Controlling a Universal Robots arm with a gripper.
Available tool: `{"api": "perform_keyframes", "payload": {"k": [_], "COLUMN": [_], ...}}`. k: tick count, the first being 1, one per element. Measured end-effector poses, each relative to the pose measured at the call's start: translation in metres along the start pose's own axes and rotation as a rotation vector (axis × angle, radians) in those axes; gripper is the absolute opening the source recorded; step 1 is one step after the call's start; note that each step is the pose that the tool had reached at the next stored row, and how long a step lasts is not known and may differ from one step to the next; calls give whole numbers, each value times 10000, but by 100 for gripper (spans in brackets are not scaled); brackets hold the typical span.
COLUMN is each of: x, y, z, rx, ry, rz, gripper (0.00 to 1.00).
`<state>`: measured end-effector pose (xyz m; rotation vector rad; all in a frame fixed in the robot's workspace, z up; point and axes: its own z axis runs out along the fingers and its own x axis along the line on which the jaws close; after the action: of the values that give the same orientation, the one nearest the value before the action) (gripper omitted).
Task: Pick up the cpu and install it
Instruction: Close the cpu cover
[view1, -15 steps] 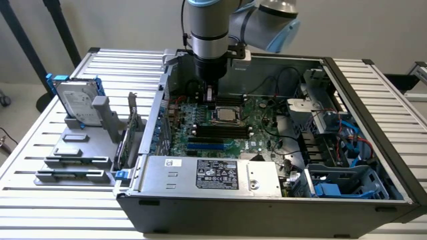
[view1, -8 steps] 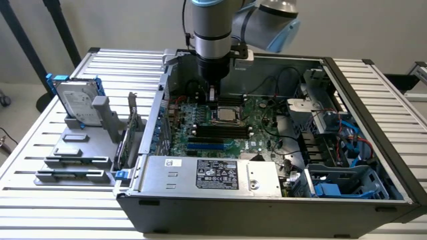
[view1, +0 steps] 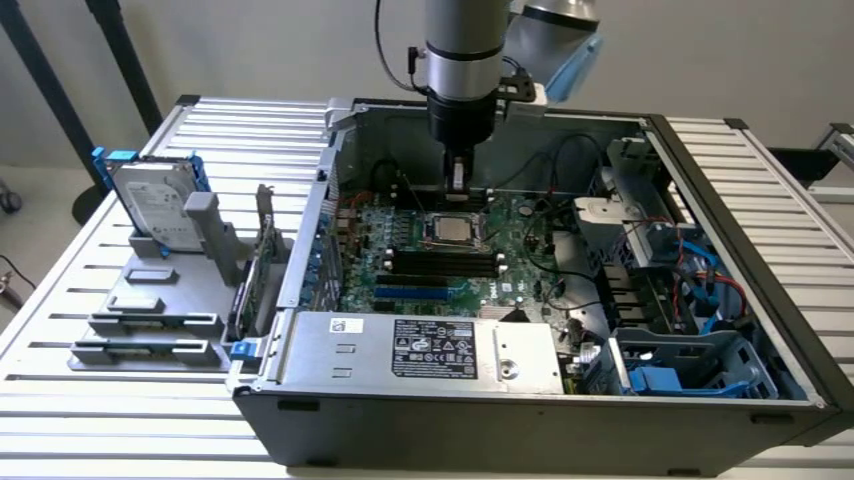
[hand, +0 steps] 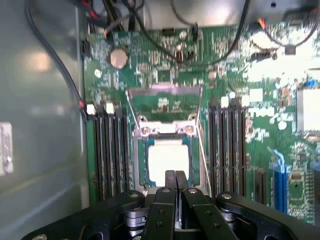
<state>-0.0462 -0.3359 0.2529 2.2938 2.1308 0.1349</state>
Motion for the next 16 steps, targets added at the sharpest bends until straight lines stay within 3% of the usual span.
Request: {"api": "perform_keyframes", "payload": {"k": [11, 16], "x": [47, 65], "y": [512, 742], "z": [-212, -210], "rx": [63, 71], "ry": [91, 122], "rz": [-3, -14], "gripper": [14, 14]}}
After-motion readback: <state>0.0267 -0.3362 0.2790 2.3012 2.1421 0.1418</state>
